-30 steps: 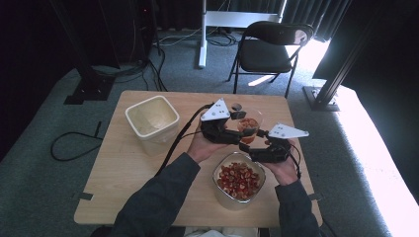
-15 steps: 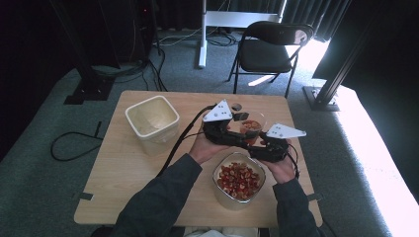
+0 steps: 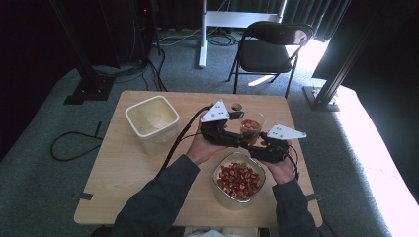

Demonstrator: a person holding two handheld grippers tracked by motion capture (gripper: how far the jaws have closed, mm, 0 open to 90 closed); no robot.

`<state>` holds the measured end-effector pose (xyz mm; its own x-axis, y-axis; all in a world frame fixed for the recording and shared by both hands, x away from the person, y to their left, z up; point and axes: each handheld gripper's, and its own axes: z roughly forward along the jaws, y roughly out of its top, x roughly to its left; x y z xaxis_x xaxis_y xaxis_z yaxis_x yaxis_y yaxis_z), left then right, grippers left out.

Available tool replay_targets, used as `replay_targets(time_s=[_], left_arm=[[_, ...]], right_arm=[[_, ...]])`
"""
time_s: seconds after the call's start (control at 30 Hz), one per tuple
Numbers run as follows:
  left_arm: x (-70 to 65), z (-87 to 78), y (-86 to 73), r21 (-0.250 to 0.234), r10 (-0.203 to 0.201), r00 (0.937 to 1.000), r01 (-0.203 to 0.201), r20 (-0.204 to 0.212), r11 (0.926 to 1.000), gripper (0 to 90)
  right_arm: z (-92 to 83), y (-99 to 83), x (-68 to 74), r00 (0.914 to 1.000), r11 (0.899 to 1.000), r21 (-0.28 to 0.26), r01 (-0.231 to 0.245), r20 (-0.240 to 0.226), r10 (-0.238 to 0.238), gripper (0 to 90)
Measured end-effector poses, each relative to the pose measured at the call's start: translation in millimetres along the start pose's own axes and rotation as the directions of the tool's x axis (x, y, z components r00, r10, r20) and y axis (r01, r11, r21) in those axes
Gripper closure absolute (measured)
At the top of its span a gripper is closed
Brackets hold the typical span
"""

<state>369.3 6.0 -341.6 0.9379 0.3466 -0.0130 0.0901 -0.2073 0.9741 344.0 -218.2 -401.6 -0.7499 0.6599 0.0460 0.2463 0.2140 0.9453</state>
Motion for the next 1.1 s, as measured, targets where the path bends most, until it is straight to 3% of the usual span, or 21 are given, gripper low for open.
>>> replay_targets(time_s=[0.33, 0.53, 0.6, 0.8, 1.1], left_arm=[[8.7, -26.3, -8.6, 0.023, 0.009, 0.9984, -0.008, -0.057, 0.9997, 25.7], [16.0, -46.5, -15.7, 0.052, 0.033, 0.9924, -0.027, -0.118, 0.9983, 25.7], [18.9, -53.9, -21.4, 0.044, 0.024, 0.99, -0.018, -0.139, 0.9988, 26.8], [32.4, -77.2, -46.7, 0.067, -0.017, 0.98, 0.031, -0.198, 0.9973, 27.0], [38.7, -119.2, -71.4, 0.088, -0.026, 0.9563, 0.054, -0.291, 0.9946, 27.4]], right_arm=[[-13.3, -6.5, -6.7, 0.9989, 1.0, -0.007, -0.001, 0.047, 0.001, 43.0], [-25.0, -15.6, -12.4, 0.9962, 1.0, -0.001, -0.006, 0.086, 0.006, 43.0], [-29.2, -18.2, -14.1, 0.9951, 1.0, -0.002, -0.005, 0.098, 0.005, 43.0], [-38.6, -23.7, -16.2, 0.9916, 1.0, 0.012, 0.008, 0.129, -0.01, 43.0], [-53.6, -30.4, -17.1, 0.9845, 0.998, 0.042, 0.036, 0.17, -0.043, 43.0]])
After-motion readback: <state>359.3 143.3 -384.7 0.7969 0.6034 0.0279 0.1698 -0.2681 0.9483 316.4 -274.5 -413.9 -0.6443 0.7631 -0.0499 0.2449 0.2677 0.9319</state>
